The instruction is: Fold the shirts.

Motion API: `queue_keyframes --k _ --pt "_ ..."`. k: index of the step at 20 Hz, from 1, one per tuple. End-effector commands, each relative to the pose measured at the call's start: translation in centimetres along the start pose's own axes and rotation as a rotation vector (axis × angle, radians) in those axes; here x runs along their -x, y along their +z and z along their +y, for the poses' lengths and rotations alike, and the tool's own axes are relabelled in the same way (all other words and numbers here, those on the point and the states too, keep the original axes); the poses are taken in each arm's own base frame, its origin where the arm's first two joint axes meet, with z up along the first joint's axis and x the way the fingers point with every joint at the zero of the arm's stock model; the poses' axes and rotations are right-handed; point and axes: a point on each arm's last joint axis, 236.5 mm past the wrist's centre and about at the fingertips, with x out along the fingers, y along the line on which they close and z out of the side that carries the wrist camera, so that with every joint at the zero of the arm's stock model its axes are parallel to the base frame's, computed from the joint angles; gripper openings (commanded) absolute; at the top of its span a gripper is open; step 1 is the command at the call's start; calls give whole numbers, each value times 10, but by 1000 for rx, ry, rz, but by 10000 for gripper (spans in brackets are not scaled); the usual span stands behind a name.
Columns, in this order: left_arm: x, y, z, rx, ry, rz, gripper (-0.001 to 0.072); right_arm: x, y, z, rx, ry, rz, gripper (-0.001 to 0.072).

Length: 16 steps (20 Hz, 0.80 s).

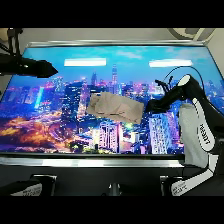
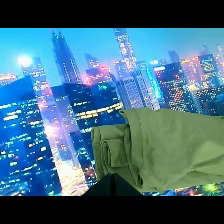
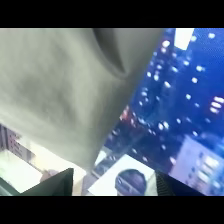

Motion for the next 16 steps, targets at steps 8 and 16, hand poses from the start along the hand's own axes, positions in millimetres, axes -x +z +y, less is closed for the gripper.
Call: queue_keyframes --k 8,16 --pt "-3 0 -7 -10 -10 0 24 -29 44 62 29 215 -197 16" --pt "-3 17 -4 -10 2 -71 24 225 35 44 217 -85 -452 16"
